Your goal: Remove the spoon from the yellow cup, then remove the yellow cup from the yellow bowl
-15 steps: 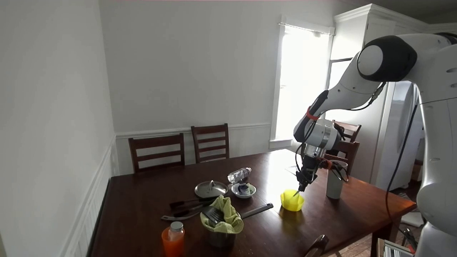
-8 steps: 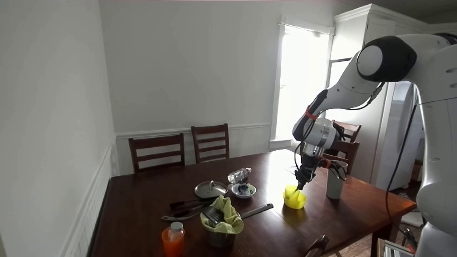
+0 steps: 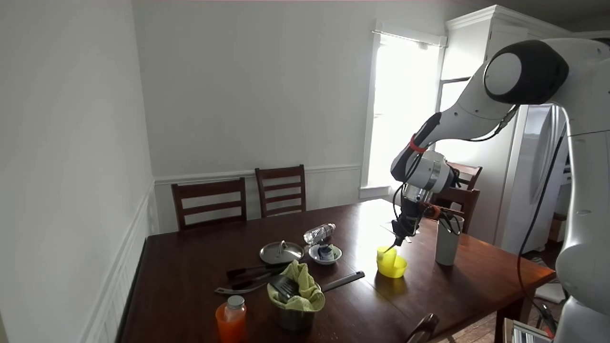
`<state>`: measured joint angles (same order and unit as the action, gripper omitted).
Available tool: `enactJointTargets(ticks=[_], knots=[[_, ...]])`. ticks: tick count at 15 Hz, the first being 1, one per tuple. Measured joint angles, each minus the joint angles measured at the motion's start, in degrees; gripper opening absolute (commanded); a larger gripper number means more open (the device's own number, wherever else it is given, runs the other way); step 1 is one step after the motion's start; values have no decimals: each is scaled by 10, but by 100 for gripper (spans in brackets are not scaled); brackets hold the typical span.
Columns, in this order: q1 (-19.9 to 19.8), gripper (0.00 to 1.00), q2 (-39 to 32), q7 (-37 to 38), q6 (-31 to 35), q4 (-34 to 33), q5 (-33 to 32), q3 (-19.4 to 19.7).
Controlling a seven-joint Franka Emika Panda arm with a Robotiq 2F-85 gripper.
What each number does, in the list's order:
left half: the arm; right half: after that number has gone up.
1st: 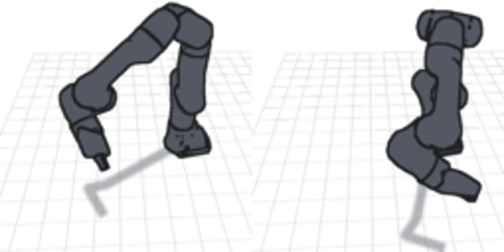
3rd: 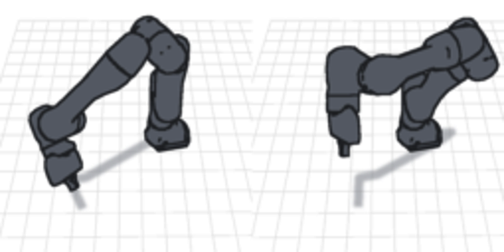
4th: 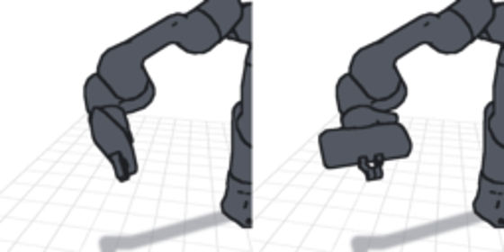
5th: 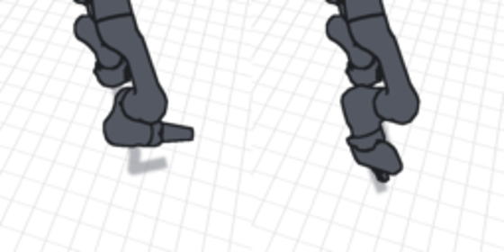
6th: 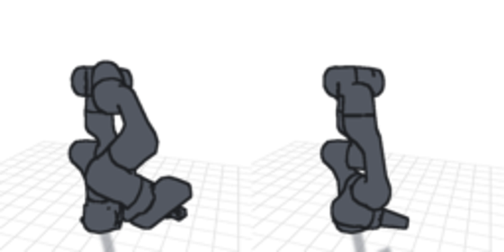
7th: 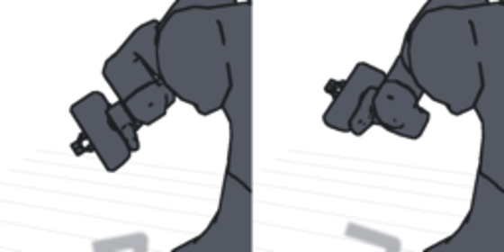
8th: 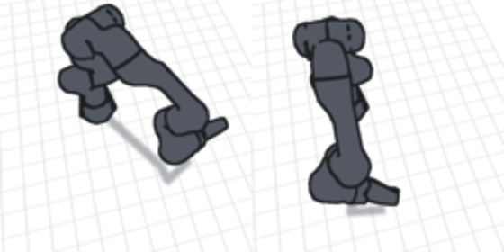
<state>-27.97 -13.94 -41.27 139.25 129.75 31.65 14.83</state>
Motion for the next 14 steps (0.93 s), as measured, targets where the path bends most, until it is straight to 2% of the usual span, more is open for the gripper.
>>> enactJointTargets(ticks=[9,12,14], knots=[[12,3,93,7,1,43,-10,7],[30,3,123,24,10,66,-49,10],[51,3,136,44,39,83,-87,9]])
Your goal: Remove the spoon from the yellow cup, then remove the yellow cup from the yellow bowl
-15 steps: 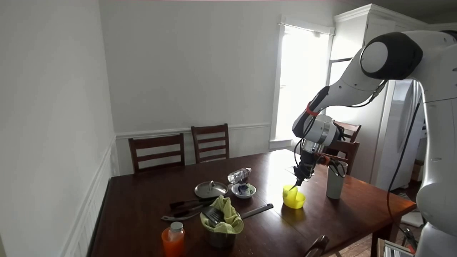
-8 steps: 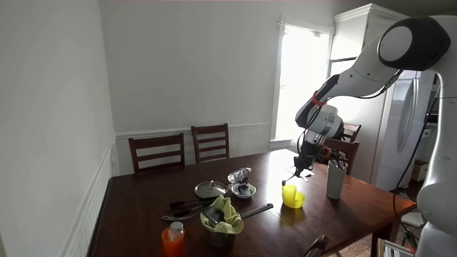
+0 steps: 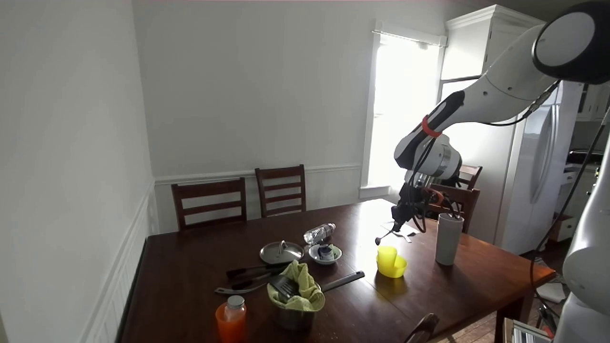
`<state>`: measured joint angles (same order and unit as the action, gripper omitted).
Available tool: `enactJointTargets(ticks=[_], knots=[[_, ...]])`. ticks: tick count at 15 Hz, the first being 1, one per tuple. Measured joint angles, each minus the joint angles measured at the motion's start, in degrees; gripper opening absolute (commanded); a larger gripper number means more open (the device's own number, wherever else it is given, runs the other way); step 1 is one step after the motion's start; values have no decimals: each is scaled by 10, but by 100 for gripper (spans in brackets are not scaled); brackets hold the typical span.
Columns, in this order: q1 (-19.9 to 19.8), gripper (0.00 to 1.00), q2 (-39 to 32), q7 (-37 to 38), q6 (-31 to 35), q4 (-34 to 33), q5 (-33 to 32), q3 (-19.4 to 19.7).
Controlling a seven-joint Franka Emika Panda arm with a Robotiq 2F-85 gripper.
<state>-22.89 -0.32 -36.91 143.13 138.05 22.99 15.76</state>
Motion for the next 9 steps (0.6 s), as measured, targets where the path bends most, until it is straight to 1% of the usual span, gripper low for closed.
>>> enactJointTargets(ticks=[3,6,9], knots=[[36,3,-5,42,59,25,-75,-6],[64,3,-29,88,106,44,-161,-14],[82,3,-61,144,151,47,-274,-15]])
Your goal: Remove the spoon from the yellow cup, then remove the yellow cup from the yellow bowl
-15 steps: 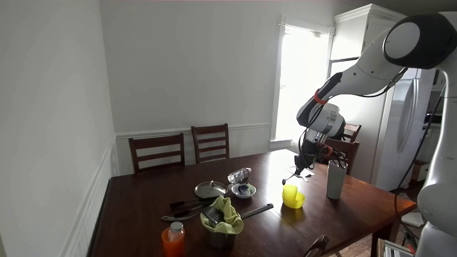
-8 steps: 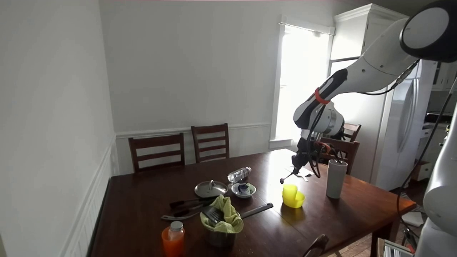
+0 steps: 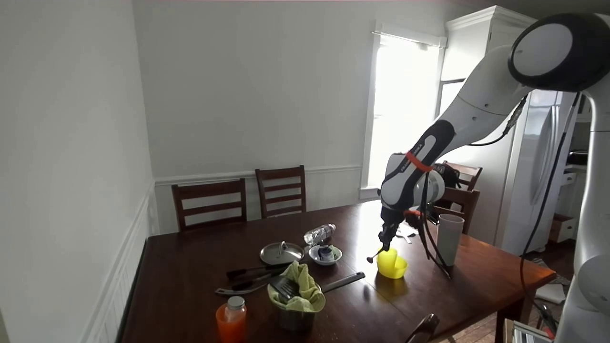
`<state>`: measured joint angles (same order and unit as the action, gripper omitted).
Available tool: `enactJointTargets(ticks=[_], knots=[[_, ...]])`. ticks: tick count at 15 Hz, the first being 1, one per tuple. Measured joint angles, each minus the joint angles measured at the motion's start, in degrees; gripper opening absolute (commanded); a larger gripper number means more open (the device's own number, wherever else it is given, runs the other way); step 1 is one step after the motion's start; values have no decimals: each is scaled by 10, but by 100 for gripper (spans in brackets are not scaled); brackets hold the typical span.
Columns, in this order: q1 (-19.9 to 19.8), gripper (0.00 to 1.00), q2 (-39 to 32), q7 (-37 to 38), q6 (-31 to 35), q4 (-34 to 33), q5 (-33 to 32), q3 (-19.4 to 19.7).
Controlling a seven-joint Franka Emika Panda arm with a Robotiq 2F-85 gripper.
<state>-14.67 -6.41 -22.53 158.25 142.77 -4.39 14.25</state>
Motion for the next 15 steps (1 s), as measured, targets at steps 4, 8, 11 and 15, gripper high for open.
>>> enactJointTargets(ticks=[4,8,11,15], knots=[[37,3,-41,107,58,-2,-182,34],[60,3,-64,163,82,-6,-258,57],[61,2,-66,164,82,-7,-260,58],[100,2,-75,216,82,-16,-351,99]])
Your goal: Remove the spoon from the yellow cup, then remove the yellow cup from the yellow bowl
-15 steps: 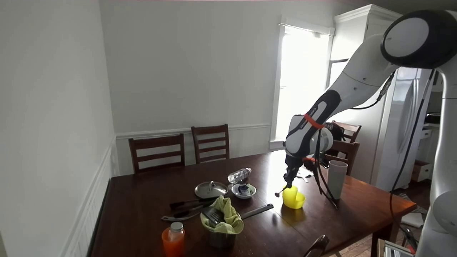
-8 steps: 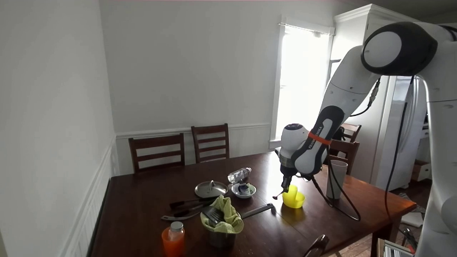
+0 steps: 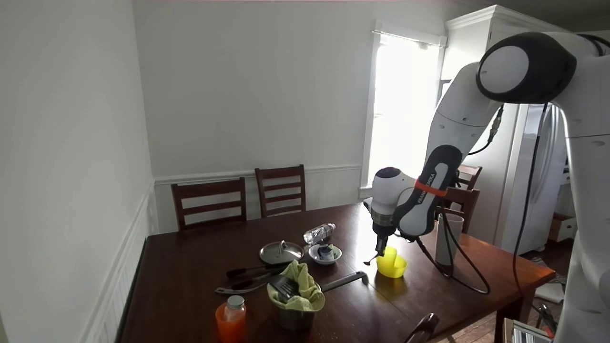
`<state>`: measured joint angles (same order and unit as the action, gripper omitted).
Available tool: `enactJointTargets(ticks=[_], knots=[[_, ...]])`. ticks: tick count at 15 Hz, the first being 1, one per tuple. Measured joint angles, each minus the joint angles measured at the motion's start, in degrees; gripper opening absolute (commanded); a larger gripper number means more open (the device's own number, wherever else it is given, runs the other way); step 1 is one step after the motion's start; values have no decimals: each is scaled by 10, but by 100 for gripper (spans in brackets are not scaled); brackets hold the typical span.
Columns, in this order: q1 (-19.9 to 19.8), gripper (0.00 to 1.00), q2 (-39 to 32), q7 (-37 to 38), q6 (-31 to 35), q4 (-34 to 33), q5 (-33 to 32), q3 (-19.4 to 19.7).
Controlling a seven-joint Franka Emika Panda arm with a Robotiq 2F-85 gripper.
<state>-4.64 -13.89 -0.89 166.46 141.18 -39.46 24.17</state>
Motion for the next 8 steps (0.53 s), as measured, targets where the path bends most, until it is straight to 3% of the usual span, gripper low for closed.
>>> enactJointTargets(ticks=[4,8], knots=[[109,3,-35,144,2,-29,-176,89],[161,3,-69,235,2,-36,-254,104]])
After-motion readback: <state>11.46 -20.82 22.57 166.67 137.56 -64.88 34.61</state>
